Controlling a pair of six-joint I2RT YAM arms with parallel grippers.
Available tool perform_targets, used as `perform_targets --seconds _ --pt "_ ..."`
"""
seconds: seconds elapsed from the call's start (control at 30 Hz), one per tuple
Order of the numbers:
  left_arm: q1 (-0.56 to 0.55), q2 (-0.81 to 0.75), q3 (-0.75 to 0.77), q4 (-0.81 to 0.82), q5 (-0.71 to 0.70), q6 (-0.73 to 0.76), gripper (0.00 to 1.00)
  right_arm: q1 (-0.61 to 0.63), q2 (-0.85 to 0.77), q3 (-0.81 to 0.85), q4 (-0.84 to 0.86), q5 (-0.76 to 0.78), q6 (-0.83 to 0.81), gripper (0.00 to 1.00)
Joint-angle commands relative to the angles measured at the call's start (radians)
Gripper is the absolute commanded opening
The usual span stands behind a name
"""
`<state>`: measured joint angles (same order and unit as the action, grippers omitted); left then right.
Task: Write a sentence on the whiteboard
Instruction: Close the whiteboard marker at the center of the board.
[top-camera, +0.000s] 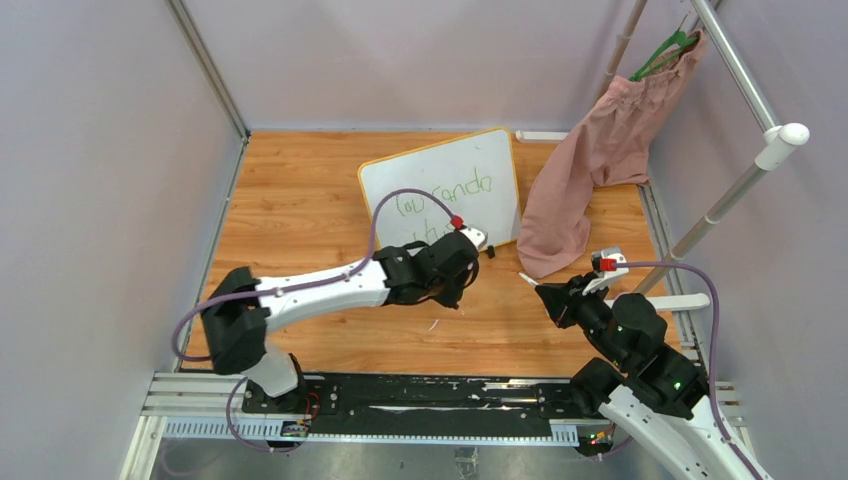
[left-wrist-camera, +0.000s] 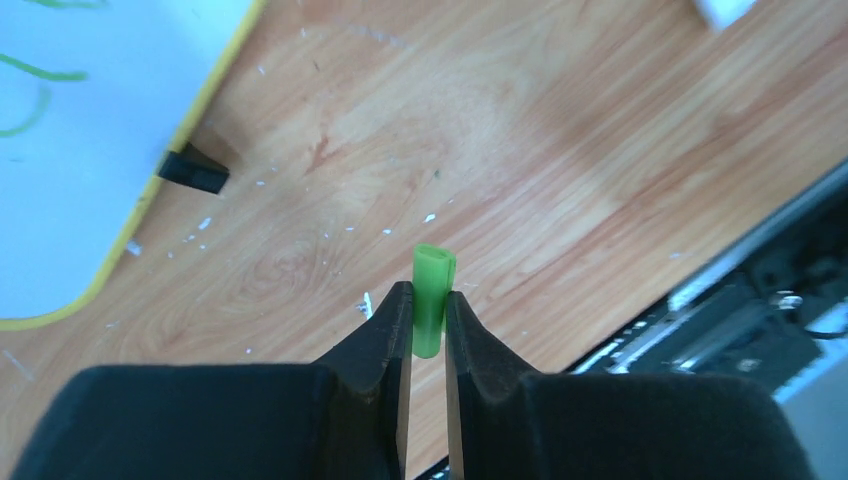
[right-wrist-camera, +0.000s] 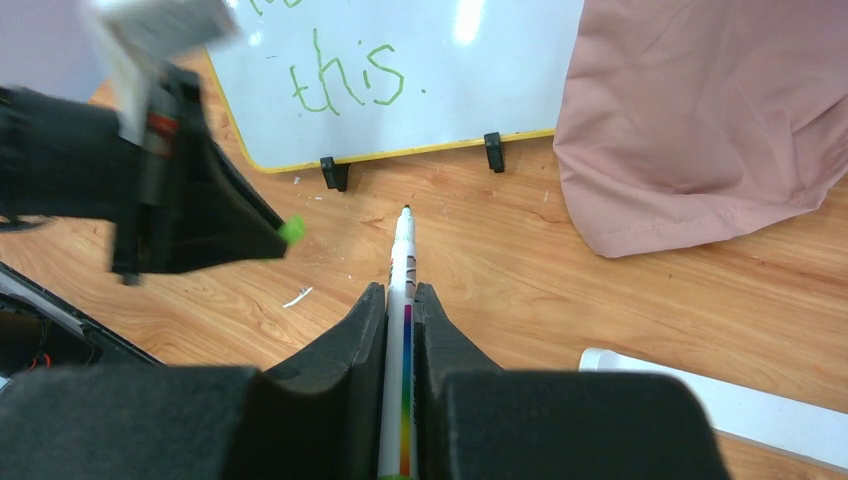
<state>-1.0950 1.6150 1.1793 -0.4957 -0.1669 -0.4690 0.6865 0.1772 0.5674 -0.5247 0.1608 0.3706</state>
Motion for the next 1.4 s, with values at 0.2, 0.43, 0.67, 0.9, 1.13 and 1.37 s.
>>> perform_targets --seconds 0.2,0.43,0.67,0.9,1.13,1.37 --pt "0.042 -0.439 -0.087 0.196 -0.068 -0.092 0.00 -0.010 -0.022 0.029 0.146 -0.090 -0.039 0.00" --pt "0.092 -0.652 -0.199 0.459 -0.082 -0.166 0.00 -0.010 0.120 0.056 0.412 -0.232 -0.049 0.00" --pt "0.112 -0.858 -0.424 0.891 -0.200 -0.310 0.00 0.016 0.249 0.042 0.851 -0.308 0.007 0.00" --pt "0.112 -0.945 -0.491 1.090 -0.329 -0.374 0.00 0.118 0.399 0.118 1.045 -0.300 -0.008 0.00" --pt "0.112 -0.934 -0.433 1.234 -0.347 -0.357 0.00 0.423 0.561 0.235 1.171 -0.162 -0.299 0.00" --pt "0.112 -0.932 -0.381 1.290 -0.325 -0.376 0.00 0.731 0.707 0.351 1.324 -0.011 -0.721 0.00"
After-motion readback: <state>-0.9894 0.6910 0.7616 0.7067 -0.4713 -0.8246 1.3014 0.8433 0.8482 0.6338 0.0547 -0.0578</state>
